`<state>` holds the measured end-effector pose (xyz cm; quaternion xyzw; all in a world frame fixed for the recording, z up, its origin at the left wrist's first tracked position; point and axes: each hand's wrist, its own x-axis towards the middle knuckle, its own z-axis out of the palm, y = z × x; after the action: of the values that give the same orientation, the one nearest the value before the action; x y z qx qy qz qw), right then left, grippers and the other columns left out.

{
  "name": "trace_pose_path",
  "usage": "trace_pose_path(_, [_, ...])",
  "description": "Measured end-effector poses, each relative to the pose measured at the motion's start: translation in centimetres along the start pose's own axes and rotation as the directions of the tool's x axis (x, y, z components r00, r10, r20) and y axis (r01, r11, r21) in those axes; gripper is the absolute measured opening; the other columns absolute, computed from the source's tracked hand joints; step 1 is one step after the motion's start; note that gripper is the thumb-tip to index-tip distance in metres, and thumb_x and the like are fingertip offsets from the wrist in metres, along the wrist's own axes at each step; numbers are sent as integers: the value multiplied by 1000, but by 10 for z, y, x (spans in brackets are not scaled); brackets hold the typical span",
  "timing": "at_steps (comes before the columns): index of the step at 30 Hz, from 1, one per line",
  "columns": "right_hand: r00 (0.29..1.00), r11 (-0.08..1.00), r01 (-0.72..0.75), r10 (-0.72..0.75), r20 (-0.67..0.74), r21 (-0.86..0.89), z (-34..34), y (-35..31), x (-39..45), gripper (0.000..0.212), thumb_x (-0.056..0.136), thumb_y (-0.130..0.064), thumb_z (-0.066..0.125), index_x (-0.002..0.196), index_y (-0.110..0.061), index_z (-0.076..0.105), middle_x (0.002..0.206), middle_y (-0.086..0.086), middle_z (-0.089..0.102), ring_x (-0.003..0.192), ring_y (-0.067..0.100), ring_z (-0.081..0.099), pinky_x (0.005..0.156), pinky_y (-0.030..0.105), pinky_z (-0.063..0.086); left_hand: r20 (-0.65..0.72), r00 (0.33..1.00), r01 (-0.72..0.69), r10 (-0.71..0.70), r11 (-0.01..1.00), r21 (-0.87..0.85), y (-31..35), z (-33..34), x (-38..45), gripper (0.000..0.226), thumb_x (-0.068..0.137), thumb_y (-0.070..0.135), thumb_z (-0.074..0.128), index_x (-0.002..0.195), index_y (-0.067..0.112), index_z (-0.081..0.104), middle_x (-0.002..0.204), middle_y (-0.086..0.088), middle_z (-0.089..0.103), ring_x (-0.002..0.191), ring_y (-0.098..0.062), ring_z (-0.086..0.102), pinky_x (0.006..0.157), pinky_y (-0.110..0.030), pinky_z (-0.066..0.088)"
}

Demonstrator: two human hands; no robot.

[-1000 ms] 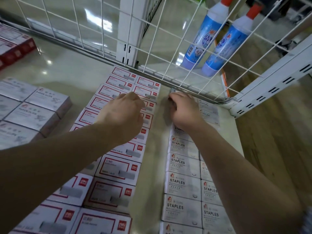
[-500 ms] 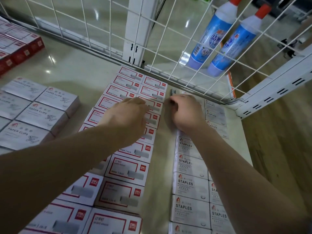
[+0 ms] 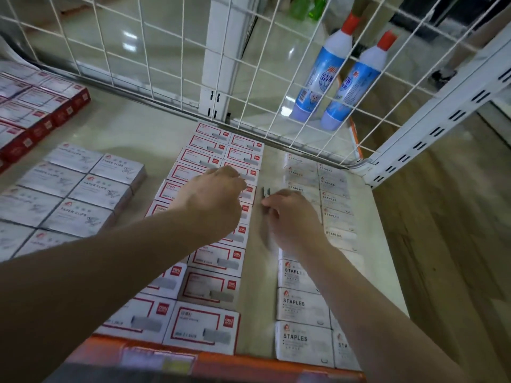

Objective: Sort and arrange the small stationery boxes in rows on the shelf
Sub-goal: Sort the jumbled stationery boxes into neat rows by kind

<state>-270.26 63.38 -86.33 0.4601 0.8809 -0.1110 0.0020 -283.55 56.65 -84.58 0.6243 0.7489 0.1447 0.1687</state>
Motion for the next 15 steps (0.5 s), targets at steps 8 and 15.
trace_pose_path(8, [1000,998,26,-27,15,59,3,-14,-73,31,98,-21,38,117,-24,61,115,-11,60,109,6,46,95,17,31,30,999,-15,16,1000,-6,4,-7,-21,46,93,11,45,137,24,41,144,6,36,131,-14,34,109,-32,32])
trace_pose_path(15, [999,994,-47,49,-19,100,-3,-17,-72,29,97,-25,42,123,-22,53,117,-5,53,115,15,42,95,24,33,59,998,-40,36,998,57,6,-8,-32,41,92,12,45,132,19,45,138,3,41,125,-15,39,104,-32,37])
